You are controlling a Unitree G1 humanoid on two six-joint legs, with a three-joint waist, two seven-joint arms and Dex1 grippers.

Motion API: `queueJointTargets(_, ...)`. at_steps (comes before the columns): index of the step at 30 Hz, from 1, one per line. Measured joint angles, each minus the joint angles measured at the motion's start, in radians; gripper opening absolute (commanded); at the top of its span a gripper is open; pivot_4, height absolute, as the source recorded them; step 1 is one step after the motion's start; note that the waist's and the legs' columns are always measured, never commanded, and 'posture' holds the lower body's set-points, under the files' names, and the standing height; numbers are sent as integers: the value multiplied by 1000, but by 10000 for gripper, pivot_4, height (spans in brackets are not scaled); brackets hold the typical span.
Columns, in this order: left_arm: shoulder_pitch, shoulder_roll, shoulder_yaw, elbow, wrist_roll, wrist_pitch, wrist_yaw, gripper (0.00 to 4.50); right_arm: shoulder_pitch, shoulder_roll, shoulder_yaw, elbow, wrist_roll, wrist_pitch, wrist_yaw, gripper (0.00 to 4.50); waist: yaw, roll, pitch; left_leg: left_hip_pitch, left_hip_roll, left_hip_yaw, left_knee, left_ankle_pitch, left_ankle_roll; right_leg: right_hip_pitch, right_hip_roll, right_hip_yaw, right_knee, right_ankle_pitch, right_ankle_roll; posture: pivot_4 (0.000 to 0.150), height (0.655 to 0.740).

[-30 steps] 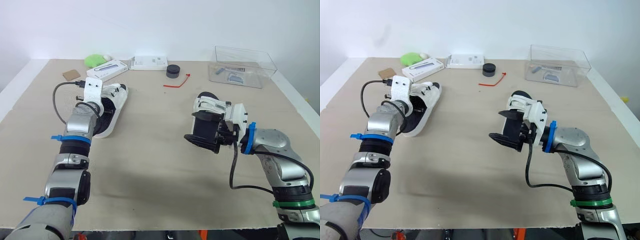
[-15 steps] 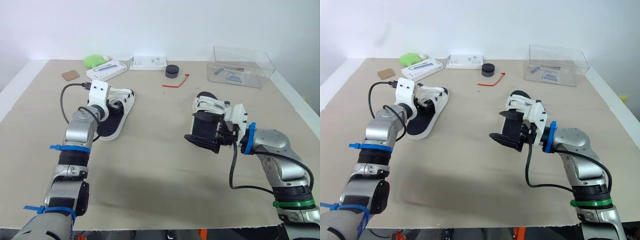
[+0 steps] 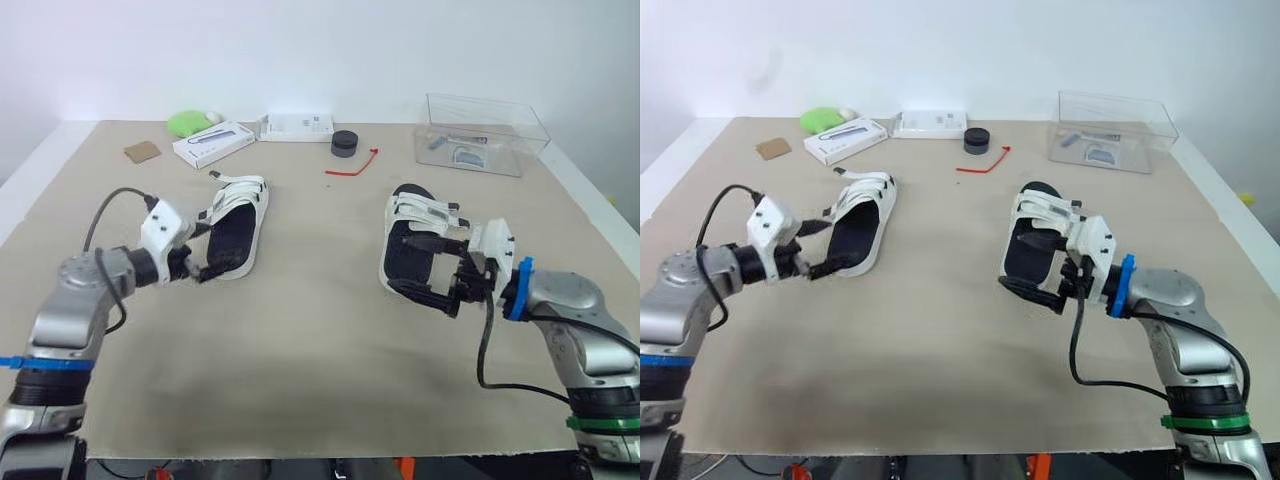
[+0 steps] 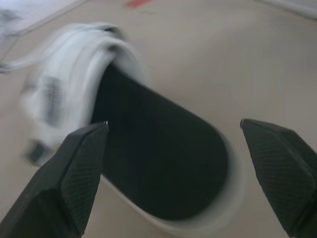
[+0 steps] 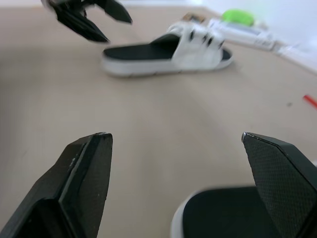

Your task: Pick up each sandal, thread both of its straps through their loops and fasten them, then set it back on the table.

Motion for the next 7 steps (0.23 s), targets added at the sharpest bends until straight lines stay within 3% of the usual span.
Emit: queueJointTargets(7, 27, 15, -37, -51, -31, -105, -142, 44055, 104, -62, -78, 0, 40, -24, 100, 45000, -1, 0, 0, 3, 1, 3, 2, 0, 1, 2, 0, 2, 0, 1, 1, 1500, 7400)
